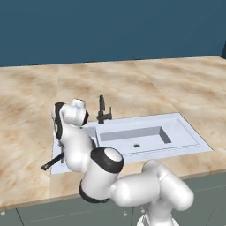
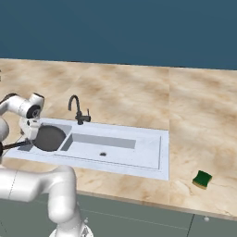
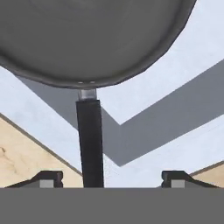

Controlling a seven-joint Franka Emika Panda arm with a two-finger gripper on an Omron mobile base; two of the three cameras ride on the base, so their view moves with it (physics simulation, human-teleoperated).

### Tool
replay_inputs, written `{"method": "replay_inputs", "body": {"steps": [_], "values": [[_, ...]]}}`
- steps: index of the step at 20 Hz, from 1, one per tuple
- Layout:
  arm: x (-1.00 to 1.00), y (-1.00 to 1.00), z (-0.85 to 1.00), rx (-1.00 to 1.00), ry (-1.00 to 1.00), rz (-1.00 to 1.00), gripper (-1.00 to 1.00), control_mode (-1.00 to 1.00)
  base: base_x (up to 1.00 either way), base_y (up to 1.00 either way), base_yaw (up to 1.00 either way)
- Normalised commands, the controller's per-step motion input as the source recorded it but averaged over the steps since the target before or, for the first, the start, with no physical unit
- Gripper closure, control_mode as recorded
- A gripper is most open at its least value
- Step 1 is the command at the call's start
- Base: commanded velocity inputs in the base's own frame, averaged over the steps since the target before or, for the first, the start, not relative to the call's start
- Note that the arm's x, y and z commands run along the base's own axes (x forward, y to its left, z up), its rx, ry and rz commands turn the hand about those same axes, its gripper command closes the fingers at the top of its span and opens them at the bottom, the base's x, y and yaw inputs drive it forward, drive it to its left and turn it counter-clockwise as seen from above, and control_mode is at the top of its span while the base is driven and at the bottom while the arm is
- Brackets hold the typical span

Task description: Pick the pan and sponge and place them into the sink. Then turn on the water.

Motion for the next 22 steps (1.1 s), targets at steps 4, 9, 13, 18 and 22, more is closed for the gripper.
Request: {"method": "replay_inputs", "body": {"steps": [4,9,13,18,22], "values": [[-0.64,-0.04,0.88,0.00,-0.08,0.07,-1.00,-1.00,0.00,0.00,0.00],[-0.64,-0.29,0.58,0.00,-0.07,0.09,-1.00,-1.00,0.00,0.00,0.00],[-0.72,-0.78,0.41,0.00,-0.08,0.09,-1.00,-1.00,0.00,0.00,0.00],[-0.87,-0.97,0.38,0.00,-0.12,0.11,-1.00,-1.00,0.00,0.00,0.00],[-0.85,-0.93,0.32,0.00,-0.11,0.08,-1.00,-1.00,0.00,0.00,0.00]]}}
